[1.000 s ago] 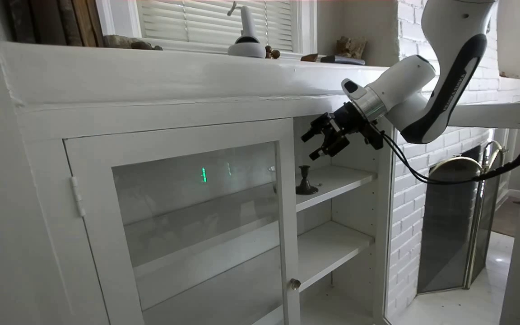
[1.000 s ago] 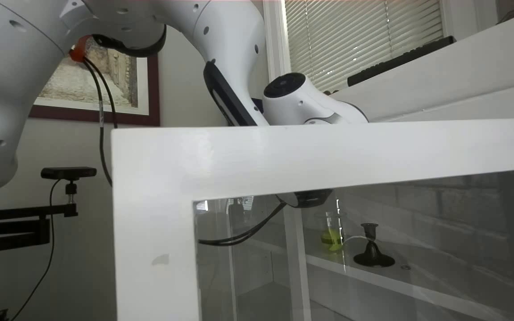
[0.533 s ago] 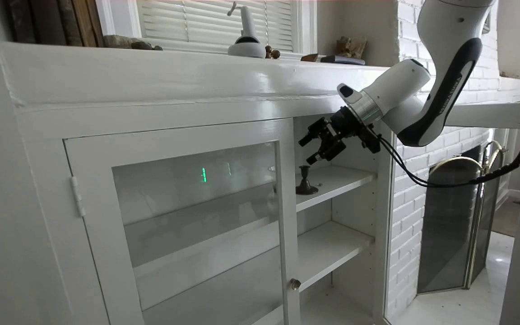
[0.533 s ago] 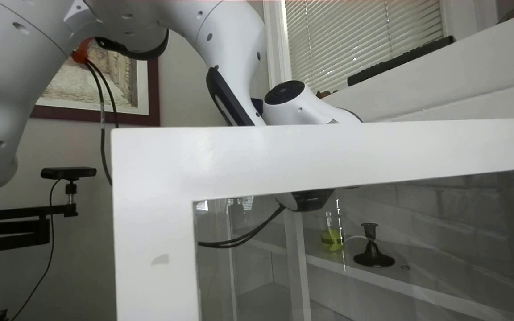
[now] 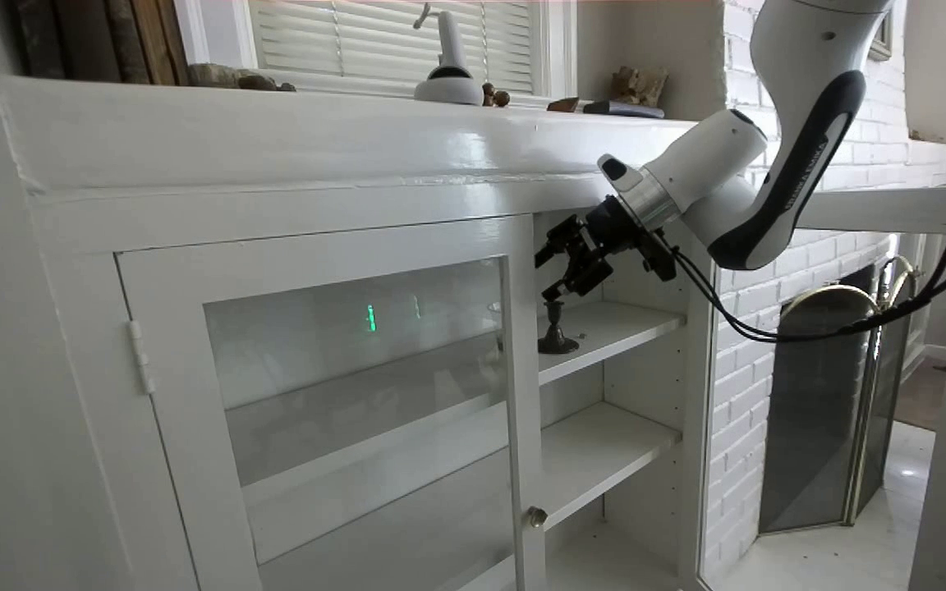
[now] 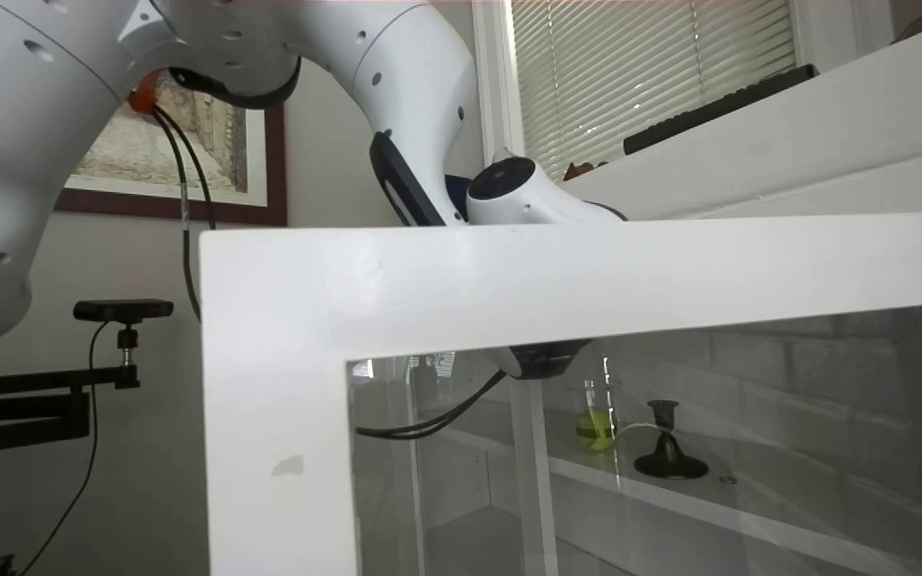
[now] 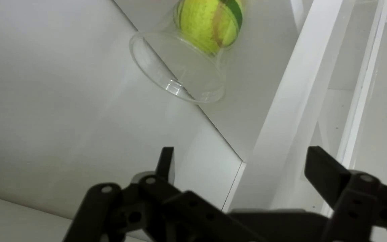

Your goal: Open the closed cabinet door

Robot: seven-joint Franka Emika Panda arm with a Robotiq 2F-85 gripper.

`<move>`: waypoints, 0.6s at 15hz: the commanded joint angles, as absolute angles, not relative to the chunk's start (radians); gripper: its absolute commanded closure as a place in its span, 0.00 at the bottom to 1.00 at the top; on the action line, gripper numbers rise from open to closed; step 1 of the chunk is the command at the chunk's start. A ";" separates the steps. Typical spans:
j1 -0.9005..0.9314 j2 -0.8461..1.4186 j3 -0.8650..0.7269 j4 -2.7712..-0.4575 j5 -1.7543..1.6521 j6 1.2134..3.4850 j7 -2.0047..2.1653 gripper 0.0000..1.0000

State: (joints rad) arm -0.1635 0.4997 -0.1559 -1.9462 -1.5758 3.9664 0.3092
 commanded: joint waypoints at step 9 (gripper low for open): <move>-0.164 0.635 -0.057 -1.897 -1.526 4.071 0.061 0.00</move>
